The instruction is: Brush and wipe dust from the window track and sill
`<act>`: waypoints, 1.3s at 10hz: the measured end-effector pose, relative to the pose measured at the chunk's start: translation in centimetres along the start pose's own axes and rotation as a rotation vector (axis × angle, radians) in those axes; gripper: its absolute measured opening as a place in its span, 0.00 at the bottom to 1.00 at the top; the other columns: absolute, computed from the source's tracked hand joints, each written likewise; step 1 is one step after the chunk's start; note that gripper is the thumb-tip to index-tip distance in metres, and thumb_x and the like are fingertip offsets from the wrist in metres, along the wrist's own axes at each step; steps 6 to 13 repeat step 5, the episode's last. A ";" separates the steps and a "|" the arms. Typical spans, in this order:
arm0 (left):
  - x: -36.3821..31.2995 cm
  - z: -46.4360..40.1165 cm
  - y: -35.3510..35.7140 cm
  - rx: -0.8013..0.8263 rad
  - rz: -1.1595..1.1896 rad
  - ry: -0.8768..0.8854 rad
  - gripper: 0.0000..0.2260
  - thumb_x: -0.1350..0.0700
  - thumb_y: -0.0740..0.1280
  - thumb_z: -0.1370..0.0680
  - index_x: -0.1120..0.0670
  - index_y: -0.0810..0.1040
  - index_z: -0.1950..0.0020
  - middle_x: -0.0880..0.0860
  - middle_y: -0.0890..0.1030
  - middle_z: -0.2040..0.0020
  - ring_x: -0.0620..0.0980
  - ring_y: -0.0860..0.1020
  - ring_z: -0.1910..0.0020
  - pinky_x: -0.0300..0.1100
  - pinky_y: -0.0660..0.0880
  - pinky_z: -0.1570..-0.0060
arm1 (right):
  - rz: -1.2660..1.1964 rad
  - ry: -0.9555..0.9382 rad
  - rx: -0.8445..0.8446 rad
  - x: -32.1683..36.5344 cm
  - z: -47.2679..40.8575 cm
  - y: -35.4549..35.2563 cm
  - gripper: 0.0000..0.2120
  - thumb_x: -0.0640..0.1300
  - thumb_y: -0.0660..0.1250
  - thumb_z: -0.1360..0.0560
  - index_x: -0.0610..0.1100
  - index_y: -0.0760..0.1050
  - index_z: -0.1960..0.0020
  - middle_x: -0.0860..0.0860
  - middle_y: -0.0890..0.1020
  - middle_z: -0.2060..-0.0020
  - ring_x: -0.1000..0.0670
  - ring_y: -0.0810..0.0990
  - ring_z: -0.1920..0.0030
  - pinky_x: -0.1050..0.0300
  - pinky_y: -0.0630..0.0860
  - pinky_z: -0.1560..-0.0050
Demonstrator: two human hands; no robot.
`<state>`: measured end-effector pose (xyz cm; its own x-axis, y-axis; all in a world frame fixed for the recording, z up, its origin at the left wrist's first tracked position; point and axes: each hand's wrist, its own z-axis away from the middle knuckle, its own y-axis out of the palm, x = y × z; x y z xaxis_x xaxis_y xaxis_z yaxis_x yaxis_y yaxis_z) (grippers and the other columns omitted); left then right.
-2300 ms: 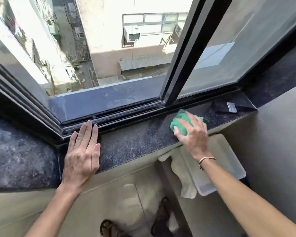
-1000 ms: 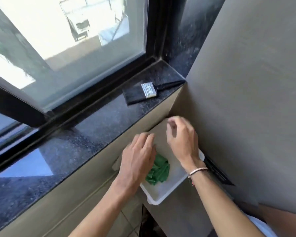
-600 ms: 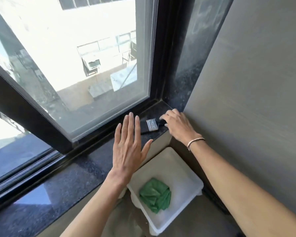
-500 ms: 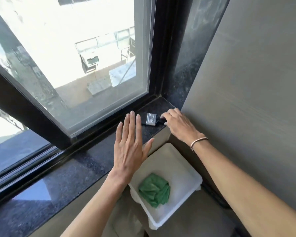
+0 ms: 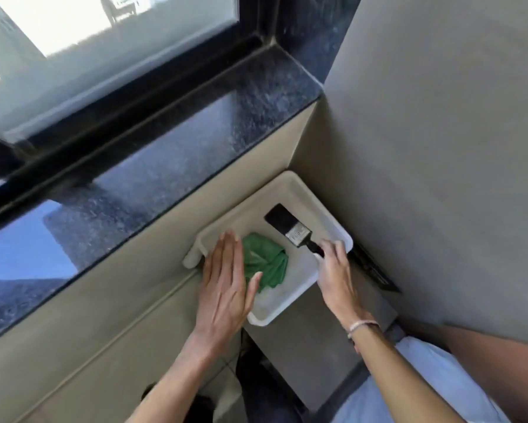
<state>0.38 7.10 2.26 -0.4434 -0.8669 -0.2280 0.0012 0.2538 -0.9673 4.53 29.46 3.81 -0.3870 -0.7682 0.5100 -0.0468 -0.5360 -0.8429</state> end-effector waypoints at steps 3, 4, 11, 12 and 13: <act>1.9 0.9 5.4 0.190 -0.015 -0.122 0.34 0.41 0.51 0.16 0.66 0.59 0.19 0.66 0.63 0.19 0.63 0.66 0.21 0.58 0.68 0.24 | 0.259 0.061 0.042 -1.4 -6.2 5.0 0.20 0.27 0.62 0.22 0.37 0.73 0.32 0.40 0.76 0.41 0.41 0.77 0.41 0.52 0.75 0.38; 2.1 1.1 4.9 0.218 -0.020 -0.122 0.34 0.41 0.51 0.16 0.66 0.61 0.20 0.65 0.64 0.19 0.62 0.67 0.21 0.57 0.68 0.23 | 0.410 0.059 0.059 -1.0 -6.3 5.4 0.12 0.36 0.62 0.18 0.40 0.75 0.35 0.42 0.79 0.42 0.41 0.78 0.41 0.48 0.75 0.41; 1.7 1.5 4.4 0.205 0.014 -0.120 0.35 0.39 0.51 0.16 0.65 0.61 0.20 0.64 0.64 0.19 0.61 0.66 0.20 0.57 0.68 0.23 | 0.496 0.058 0.070 -0.9 -6.3 5.7 0.09 0.39 0.61 0.17 0.42 0.74 0.37 0.43 0.81 0.43 0.42 0.78 0.40 0.49 0.74 0.41; 1.7 1.5 4.4 0.205 0.014 -0.120 0.35 0.39 0.51 0.16 0.65 0.61 0.20 0.64 0.64 0.19 0.61 0.66 0.20 0.57 0.68 0.23 | 0.496 0.058 0.070 -0.9 -6.3 5.7 0.09 0.39 0.61 0.17 0.42 0.74 0.37 0.43 0.81 0.43 0.42 0.78 0.40 0.49 0.74 0.41; 1.7 1.5 4.4 0.205 0.014 -0.120 0.35 0.39 0.51 0.16 0.65 0.61 0.20 0.64 0.64 0.19 0.61 0.66 0.20 0.57 0.68 0.23 | 0.496 0.058 0.070 -0.9 -6.3 5.7 0.09 0.39 0.61 0.17 0.42 0.74 0.37 0.43 0.81 0.43 0.42 0.78 0.40 0.49 0.74 0.41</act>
